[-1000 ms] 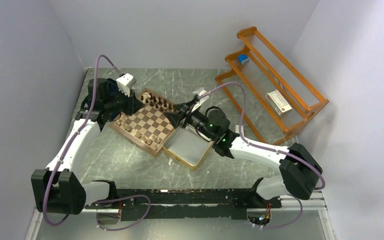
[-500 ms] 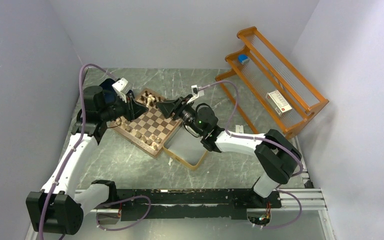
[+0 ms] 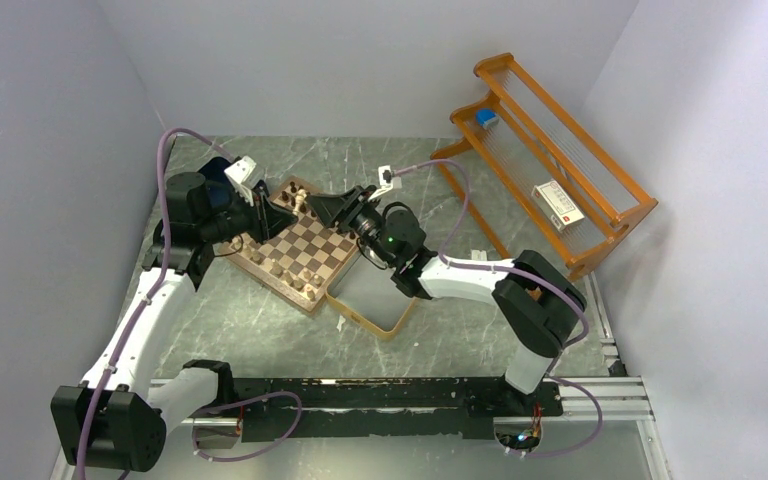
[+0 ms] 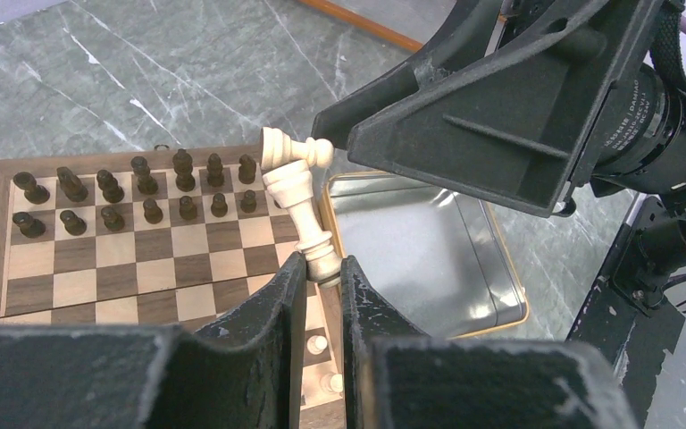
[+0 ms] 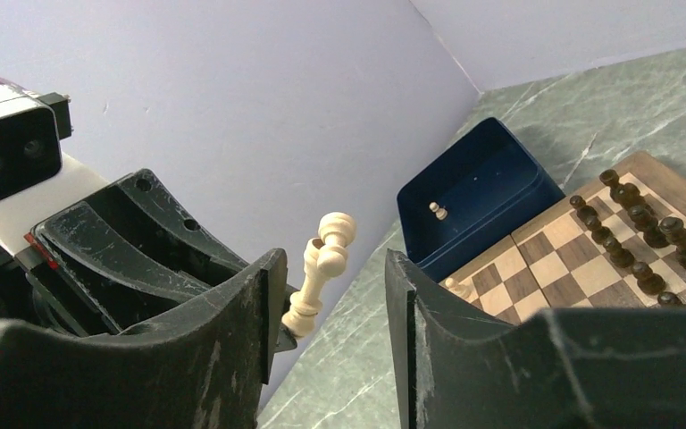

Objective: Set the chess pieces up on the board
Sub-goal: Pick up the chess piece from the storage box.

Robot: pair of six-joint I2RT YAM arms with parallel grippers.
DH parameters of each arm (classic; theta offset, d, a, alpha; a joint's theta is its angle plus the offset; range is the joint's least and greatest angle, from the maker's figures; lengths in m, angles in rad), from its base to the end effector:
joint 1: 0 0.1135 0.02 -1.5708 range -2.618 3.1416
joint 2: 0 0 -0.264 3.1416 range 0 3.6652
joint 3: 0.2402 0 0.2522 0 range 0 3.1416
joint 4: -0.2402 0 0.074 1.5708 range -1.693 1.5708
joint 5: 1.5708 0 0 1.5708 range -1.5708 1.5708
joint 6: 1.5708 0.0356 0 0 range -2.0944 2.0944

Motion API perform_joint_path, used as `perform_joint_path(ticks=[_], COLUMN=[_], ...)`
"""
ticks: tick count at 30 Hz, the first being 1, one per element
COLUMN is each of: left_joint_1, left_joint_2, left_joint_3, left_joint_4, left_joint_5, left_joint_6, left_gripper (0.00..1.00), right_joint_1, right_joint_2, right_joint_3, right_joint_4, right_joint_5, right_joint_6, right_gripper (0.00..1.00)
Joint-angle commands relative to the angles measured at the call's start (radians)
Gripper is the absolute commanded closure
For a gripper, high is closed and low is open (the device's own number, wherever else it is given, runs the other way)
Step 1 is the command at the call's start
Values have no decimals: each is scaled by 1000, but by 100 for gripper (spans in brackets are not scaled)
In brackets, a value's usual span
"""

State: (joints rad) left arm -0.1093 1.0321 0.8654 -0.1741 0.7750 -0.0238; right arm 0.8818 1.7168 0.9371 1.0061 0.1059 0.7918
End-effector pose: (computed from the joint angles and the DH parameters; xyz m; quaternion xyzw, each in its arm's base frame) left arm 0.2257 -0.0498 0.3254 0.2501 0.7462 -0.3435 0.5125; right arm 0.2454 0.2920 0.2697 0.0134 0.6231 0.5581 0.5479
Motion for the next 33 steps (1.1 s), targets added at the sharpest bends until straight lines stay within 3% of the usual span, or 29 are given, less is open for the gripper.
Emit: perform_joint_path(ticks=[1,13,21,26,30,33], left_joint_1=[-13,-20,-21,-21,-21,-19], left_joint_2=[-9,-13,-13,-22,-36,-40], left_joint_3=[2,-3,8,-6,-21,-45], left_joint_4=[33,57,26,2,-14,8], left_joint_5=[28,27,-9,-99,-250,-401], left_joint_6=[-8,-23,1,12,63,69], left_gripper=[84,84,85,86,87,86], right_joint_1=[7,24,29,29,28,24], right_joint_2=[14,33,19,13,4,-14], right_joint_3=[35,54,24,13,0,19], right_joint_4=[34,1,52,60,63,-39], right_joint_5=[35,49,70,78,66,28], right_joint_6=[18,27,-8,-63,-157,-264], right_gripper=[53,59,84,92,91,88])
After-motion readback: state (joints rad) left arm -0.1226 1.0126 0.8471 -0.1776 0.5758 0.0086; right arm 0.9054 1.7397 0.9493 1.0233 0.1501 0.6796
